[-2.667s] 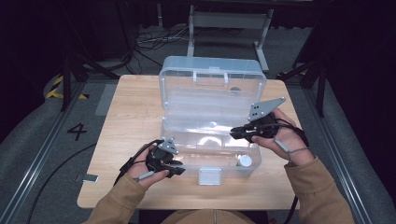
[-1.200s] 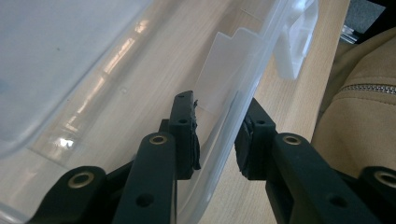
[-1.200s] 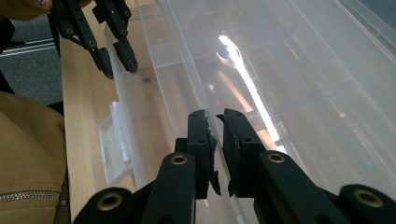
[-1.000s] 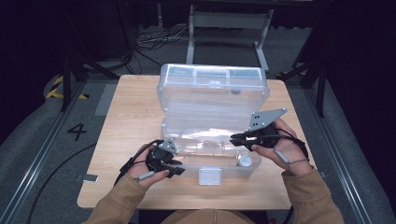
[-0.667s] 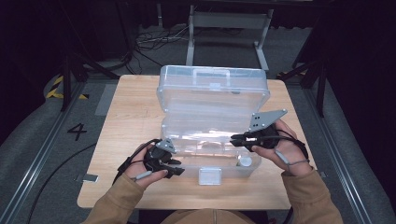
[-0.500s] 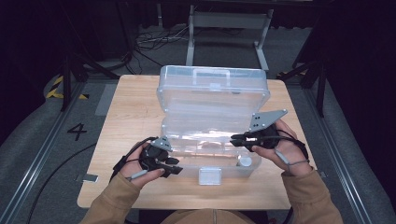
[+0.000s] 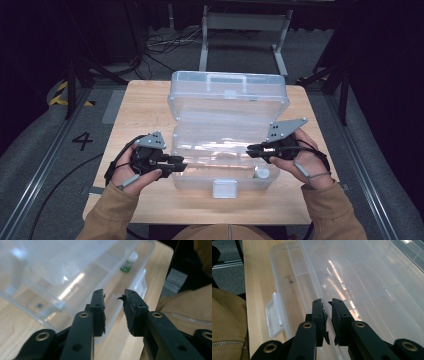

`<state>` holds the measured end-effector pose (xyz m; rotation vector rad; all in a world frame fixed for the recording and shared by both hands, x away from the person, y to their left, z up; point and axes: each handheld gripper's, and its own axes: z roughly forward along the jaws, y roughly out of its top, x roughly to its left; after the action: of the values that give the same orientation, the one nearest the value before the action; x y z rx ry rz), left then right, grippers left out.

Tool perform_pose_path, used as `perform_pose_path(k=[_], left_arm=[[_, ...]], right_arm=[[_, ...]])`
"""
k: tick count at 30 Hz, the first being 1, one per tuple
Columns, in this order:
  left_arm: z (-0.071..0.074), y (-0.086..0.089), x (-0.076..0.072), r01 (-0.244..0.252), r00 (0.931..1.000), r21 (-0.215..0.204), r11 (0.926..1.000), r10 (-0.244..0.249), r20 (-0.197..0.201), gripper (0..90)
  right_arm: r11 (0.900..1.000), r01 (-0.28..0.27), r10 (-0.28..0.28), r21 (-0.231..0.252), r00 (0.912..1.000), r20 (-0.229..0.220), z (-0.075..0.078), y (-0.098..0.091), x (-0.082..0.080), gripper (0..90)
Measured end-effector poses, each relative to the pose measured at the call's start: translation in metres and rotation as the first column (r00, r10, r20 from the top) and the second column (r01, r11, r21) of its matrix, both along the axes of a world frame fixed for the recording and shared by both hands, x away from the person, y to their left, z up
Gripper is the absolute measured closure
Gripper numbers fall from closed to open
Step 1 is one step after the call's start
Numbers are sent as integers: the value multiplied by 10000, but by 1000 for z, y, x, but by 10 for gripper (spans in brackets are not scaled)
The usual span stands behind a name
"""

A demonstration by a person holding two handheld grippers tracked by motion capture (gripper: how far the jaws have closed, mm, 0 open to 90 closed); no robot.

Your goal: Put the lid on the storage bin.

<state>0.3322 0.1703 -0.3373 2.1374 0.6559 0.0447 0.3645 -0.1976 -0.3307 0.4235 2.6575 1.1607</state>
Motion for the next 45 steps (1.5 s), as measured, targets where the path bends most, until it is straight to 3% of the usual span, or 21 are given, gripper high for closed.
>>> perform_pose_path(k=[3, 6, 10, 11, 12, 13, 14, 15, 21, 22, 23, 26, 30, 31, 35, 45], left_arm=[[10, 0, 0, -177, 9996, -437, 9989, 187, 222, 754], [17, 3, 3, -699, 9964, -846, 9940, 736, 420, 774], [23, 8, 8, -1570, 9836, -1002, 9825, 1647, 739, 785], [23, 8, 8, -1570, 9836, -1002, 9825, 1647, 739, 787], [24, 11, 12, -1922, 9769, -1109, 9751, 2009, 728, 788], [24, 11, 12, -1922, 9769, -1109, 9751, 2009, 728, 791], [23, 13, 16, -2226, 9701, -1172, 9678, 2318, 716, 793], [23, 13, 17, -2297, 9686, -1192, 9659, 2389, 692, 794], [22, 18, 32, -3106, 9451, -1667, 9358, 3228, 512, 810], [22, 18, 32, -3106, 9451, -1667, 9358, 3228, 512, 816], [21, 19, 36, -3260, 9401, -1702, 9299, 3380, 457, 820], [20, 20, 38, -3390, 9353, -1759, 9242, 3512, 425, 829], [20, 21, 38, -3445, 9333, -1741, 9225, 3566, 430, 837], [20, 20, 39, -3309, 9397, -1668, 9288, 3405, 314, 853], [20, 19, 38, -3262, 9414, -1524, 9330, 3353, 377, 855], [19, 20, 36, -3134, 9470, -1382, 9395, 3200, 278, 843]], right_arm=[[10000, 16, -16, -24, 10000, -20, 0, 0, -1, 807], [10000, 3, -3, -22, 10000, -33, -1, 0, -1, 807], [10000, -22, 22, -38, 10000, -26, -1, 0, -1, 807], [10000, -46, 46, -64, 10000, -28, -1, 0, -1, 806], [10000, -46, 46, -86, 10000, -31, -1, 0, -2, 806], [10000, -20, 20, -86, 10000, -50, -1, 0, -2, 806], [9999, -15, 15, -101, 10000, -58, -1, 0, -2, 806], [9999, -8, 8, -122, 10000, -68, -1, 0, -3, 806], [9998, -37, 35, -201, 10000, -88, -2, 1, -4, 806], [9998, -37, 35, -201, 10000, -88, -2, 1, -4, 806], [9997, -30, 28, -229, 9999, -109, -2, 1, -5, 806], [9997, -54, 51, -228, 9999, -115, -2, 0, -6, 808], [9997, -74, 71, -241, 9999, -146, -1, -1, -8, 812], [9996, -143, 138, -228, 9997, -217, -1, -1, -10, 812], [9999, -49, 47, -112, 9997, -246, 0, -3, -11, 773], [9974, -150, 168, 700, 9995, -250, 6, -16, -14, 795]])
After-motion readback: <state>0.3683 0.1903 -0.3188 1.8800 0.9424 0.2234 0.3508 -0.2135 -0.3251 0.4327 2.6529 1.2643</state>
